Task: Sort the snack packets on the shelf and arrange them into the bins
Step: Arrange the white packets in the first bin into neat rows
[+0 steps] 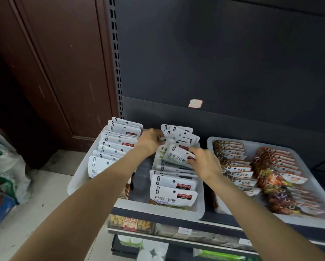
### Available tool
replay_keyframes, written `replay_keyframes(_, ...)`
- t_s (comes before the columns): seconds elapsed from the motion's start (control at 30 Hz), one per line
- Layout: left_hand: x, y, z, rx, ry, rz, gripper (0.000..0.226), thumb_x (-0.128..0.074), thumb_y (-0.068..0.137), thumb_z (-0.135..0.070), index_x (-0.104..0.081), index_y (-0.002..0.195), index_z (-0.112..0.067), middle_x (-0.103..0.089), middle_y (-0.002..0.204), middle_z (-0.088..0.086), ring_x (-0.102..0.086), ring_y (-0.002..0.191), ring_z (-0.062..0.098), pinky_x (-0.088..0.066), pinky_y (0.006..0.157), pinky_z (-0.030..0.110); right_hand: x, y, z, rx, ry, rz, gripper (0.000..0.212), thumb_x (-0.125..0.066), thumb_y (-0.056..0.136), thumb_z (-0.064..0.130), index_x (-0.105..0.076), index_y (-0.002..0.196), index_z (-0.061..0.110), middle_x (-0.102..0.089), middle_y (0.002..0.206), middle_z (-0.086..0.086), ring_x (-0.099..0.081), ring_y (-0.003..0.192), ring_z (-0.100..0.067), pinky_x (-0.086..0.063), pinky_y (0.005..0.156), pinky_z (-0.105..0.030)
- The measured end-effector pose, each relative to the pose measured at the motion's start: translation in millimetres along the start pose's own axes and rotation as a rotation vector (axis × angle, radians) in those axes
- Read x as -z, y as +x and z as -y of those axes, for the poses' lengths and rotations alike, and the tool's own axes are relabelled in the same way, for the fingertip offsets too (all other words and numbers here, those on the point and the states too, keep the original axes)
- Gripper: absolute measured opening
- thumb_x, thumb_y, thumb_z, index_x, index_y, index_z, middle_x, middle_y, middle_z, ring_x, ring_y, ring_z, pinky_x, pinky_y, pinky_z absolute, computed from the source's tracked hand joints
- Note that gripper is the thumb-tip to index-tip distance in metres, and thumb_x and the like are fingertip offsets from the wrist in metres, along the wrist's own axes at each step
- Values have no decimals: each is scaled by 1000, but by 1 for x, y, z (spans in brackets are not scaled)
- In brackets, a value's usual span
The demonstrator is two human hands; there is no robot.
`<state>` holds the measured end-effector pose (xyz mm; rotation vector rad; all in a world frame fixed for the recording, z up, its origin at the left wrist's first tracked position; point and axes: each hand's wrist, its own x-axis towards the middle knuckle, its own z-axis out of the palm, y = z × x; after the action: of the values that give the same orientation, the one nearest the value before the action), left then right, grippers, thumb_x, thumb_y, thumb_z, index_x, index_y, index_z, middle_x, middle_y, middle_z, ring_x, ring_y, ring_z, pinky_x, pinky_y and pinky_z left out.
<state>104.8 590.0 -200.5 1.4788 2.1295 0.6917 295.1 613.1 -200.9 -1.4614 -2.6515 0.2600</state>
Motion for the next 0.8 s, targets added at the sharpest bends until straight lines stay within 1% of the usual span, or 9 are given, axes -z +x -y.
replay_keyframes(0.07, 0, -6, -1, -55, -46, 30, 18, -59, 91, -14, -67, 106, -8, -68, 100, 12, -62, 97, 27, -40, 74, 21, 5, 0, 2, -28, 37, -83, 35, -63, 90, 21, -52, 123, 18, -62, 116, -8, -64, 97, -26, -48, 72, -31)
replay_keyframes(0.17, -2, -16, 1, -98, -129, 58, 18, -59, 92, -13, -66, 107, -6, -68, 101, 11, -63, 98, 26, -45, 84, 24, 8, 0, 3, -41, 41, -172, 53, -67, 86, 21, -42, 132, 19, -46, 122, -8, -64, 90, -27, -52, 72, -33)
replay_keyframes(0.2, -3, -20, 1, -96, -161, 43, 18, -61, 91, -14, -66, 106, -6, -68, 102, 11, -63, 99, 25, -48, 88, 28, 10, 2, 3, -42, 29, -150, 47, -65, 88, 23, -45, 131, 19, -47, 122, -7, -63, 92, -26, -52, 73, -33)
replay_keyframes(0.27, -4, -25, 2, -56, -233, 11, 25, -67, 87, -20, -60, 108, -7, -66, 100, 7, -62, 98, 21, -51, 88, 34, 14, 5, 2, -66, -50, -67, 27, -57, 93, 30, -59, 117, 18, -57, 116, -6, -60, 99, -24, -48, 72, -32)
replay_keyframes(0.33, -4, -30, 2, -23, -235, 52, 40, -71, 83, -29, -53, 113, -9, -60, 98, 1, -57, 94, 16, -48, 83, 29, 17, 7, 2, -103, -106, -55, 24, -53, 94, 38, -64, 106, 20, -64, 105, -5, -59, 99, -24, -42, 68, -29)
replay_keyframes(0.4, -4, -36, 3, -30, -219, 128, 35, -69, 84, -31, -59, 110, -10, -62, 97, 0, -57, 94, 15, -45, 81, 26, 18, 7, 3, -129, -74, -48, 24, -54, 93, 40, -65, 103, 21, -64, 103, -4, -58, 99, -24, -40, 67, -29)
replay_keyframes(0.5, -4, -44, 10, -87, -168, 190, 25, -65, 88, -32, -70, 101, -11, -67, 101, 0, -59, 93, 12, -42, 81, 22, 16, 4, 2, -182, 16, -22, 22, -56, 93, 37, -65, 103, 19, -65, 101, -7, -60, 97, -27, -40, 66, -30)
replay_keyframes(0.67, 11, -52, 13, -167, -77, 208, 25, -67, 87, -28, -72, 106, -13, -68, 108, -1, -58, 95, 11, -41, 82, 21, 20, -1, 0, -281, 213, -111, 15, -61, 91, 27, -64, 99, 15, -67, 98, -11, -62, 90, -31, -40, 63, -31)
replay_keyframes(0.8, 10, -50, 9, -140, 49, 111, 18, -60, 92, -17, -72, 102, -9, -70, 108, 7, -62, 98, 21, -45, 86, 25, 21, -8, 1, -304, 210, -139, 13, -64, 89, 21, -62, 97, 10, -68, 100, -12, -63, 89, -30, -45, 63, -33)
